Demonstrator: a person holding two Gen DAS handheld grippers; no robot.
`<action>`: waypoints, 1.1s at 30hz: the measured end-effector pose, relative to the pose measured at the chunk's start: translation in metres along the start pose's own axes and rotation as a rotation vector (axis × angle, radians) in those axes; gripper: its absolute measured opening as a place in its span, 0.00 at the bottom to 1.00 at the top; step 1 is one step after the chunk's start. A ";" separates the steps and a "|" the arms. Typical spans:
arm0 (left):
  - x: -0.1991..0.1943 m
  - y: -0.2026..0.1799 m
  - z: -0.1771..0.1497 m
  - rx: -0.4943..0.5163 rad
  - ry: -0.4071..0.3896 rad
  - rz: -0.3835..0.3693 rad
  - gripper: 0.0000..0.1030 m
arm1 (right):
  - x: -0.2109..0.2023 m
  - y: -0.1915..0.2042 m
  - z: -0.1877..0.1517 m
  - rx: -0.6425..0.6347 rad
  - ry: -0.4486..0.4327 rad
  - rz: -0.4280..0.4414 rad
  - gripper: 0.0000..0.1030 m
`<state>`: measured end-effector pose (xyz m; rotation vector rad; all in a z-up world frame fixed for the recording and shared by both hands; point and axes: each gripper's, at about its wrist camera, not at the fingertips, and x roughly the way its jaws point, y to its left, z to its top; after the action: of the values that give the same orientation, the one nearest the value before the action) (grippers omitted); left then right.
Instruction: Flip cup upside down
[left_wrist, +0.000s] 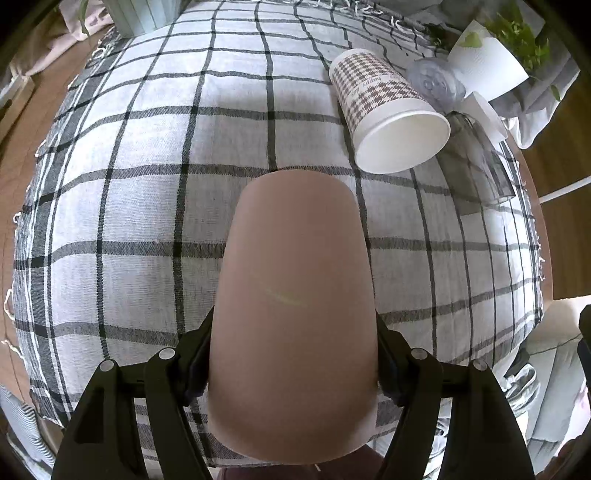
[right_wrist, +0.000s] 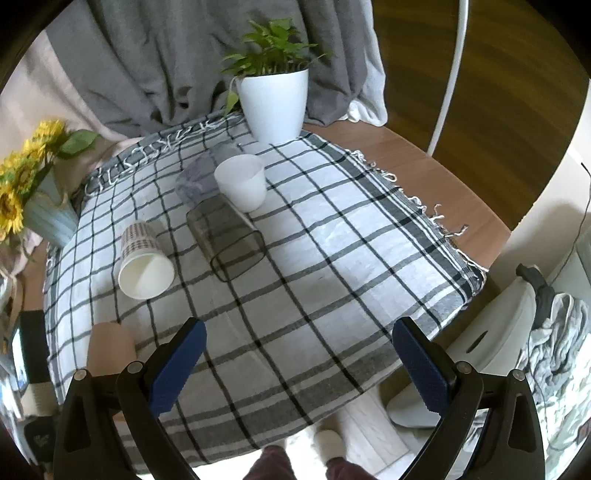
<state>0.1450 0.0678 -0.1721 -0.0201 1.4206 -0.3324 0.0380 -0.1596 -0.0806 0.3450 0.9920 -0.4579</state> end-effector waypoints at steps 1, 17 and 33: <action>-0.001 0.000 0.000 0.004 -0.001 0.002 0.73 | 0.000 0.001 0.000 -0.002 0.001 0.007 0.99; -0.065 0.004 0.017 0.051 -0.151 0.044 0.93 | -0.019 0.022 0.016 -0.014 -0.007 0.094 0.99; -0.085 0.099 0.020 -0.056 -0.214 0.241 0.97 | 0.043 0.143 0.017 -0.236 0.276 0.291 0.98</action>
<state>0.1764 0.1792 -0.1078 0.0680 1.2050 -0.0874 0.1446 -0.0549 -0.0989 0.3380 1.2286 -0.0268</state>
